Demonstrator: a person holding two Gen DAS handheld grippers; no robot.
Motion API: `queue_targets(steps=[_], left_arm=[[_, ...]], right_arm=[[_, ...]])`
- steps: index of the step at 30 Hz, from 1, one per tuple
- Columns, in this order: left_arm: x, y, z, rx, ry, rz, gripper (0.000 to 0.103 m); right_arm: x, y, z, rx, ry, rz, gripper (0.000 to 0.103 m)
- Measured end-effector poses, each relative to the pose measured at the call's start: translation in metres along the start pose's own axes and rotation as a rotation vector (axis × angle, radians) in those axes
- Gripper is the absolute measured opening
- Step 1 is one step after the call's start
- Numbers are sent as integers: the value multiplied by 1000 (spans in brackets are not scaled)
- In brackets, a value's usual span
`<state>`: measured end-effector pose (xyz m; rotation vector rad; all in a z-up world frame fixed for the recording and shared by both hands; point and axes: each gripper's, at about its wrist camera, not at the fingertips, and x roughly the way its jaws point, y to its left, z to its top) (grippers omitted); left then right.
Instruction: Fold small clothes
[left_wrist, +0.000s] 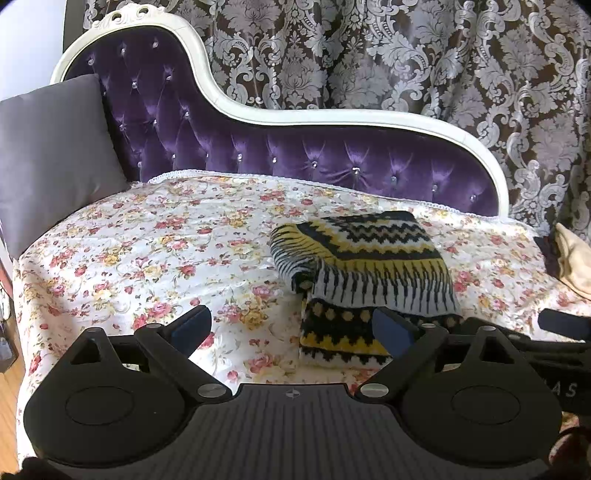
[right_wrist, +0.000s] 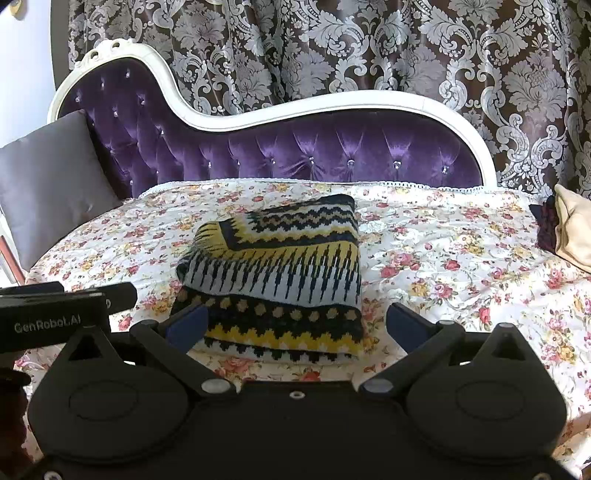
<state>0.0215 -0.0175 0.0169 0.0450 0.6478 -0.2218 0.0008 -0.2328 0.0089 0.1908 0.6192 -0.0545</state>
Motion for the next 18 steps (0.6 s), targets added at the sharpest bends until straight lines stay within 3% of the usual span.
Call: queue_targets(steps=[18], left_arm=[[3, 7, -1, -32, 40, 13, 95]], right_arm=[[5, -1, 6, -7, 4, 5, 102]])
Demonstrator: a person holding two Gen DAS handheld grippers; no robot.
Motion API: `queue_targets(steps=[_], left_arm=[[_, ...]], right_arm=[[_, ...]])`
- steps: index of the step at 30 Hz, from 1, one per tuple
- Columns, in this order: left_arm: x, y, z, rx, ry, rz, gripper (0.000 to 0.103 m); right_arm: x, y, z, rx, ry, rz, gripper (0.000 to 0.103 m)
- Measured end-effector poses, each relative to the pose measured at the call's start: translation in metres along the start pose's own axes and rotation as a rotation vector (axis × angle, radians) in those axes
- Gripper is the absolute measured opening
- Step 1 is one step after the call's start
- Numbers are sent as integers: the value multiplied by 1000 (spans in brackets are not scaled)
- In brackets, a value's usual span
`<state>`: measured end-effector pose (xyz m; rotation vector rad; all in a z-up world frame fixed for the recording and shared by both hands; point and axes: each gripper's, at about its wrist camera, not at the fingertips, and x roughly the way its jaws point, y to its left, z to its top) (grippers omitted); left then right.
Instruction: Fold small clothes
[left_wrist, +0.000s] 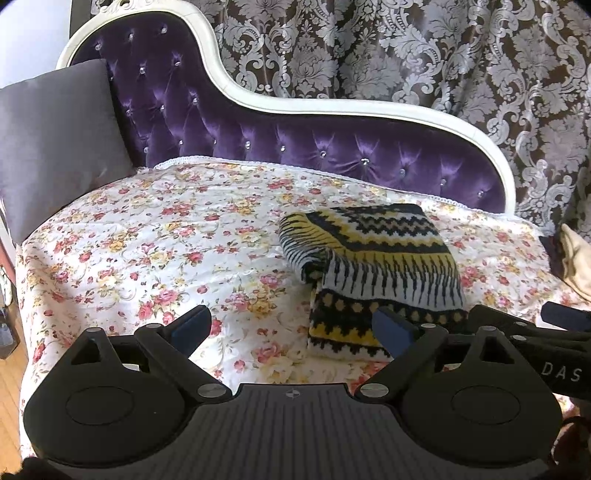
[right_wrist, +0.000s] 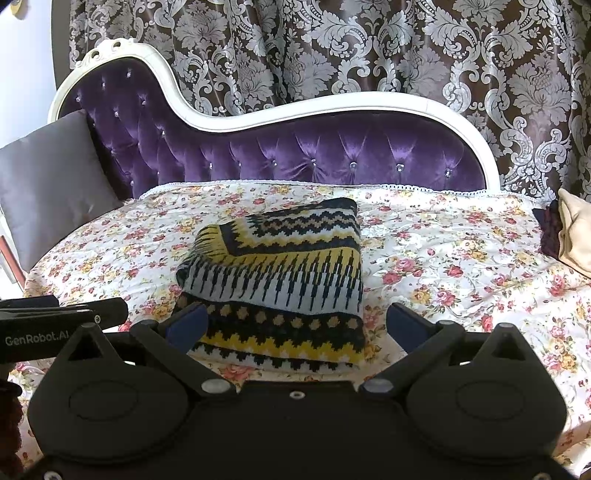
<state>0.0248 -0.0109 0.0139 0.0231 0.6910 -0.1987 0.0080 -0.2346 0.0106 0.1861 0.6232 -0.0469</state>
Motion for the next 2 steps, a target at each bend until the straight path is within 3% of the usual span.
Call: queue_targets(steps=[2], left_arm=[[1, 0, 0, 3, 3, -1, 95]], right_arm=[[1, 0, 0, 1, 1, 2, 102]])
